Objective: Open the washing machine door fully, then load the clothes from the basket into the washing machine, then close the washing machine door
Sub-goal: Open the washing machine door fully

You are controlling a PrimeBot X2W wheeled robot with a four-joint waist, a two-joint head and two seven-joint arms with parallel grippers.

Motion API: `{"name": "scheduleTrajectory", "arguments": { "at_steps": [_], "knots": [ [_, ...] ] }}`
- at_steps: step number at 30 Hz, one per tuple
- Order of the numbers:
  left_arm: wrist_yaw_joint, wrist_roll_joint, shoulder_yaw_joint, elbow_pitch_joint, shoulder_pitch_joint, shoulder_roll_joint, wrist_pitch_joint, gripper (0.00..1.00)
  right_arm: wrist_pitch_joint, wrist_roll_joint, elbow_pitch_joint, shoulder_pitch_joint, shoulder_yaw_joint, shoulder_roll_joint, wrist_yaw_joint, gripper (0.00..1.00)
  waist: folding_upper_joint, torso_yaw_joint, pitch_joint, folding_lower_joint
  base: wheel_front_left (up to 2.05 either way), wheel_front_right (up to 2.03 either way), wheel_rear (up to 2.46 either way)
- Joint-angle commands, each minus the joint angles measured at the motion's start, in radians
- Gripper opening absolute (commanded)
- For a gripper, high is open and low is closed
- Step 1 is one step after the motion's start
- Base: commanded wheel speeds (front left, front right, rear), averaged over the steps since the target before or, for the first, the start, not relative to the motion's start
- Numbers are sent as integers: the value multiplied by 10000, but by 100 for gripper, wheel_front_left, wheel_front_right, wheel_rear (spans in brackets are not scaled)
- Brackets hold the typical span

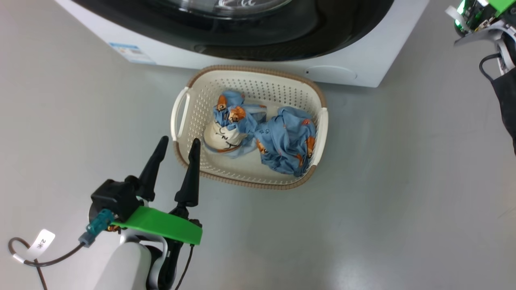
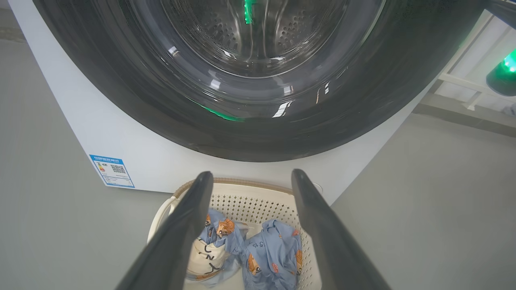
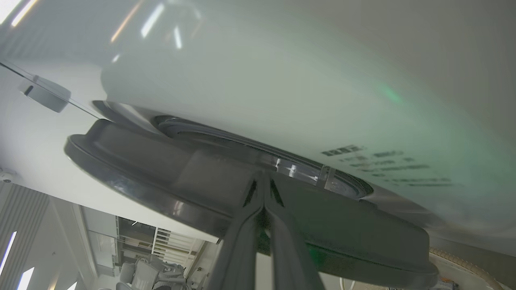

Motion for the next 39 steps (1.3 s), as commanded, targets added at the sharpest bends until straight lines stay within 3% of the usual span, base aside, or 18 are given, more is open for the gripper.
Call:
{"name": "scheduleTrajectory", "arguments": {
  "at_steps": [1,15,39],
  "knots": [
    [-15,-76,291,-270,-122,186,-65,100,79,-90,-194,-169,55,125,16,0,0,171,202,0,0,0,0],
    [-15,-192,224,-240,-286,149,-65,100,403,-469,-192,-256,316,267,16,0,0,313,309,0,0,0,0],
    [-15,231,543,-142,952,213,-65,100,1003,-457,-1509,2789,1308,658,16,0,0,-29,-1704,0,0,0,0]
  ]
}}
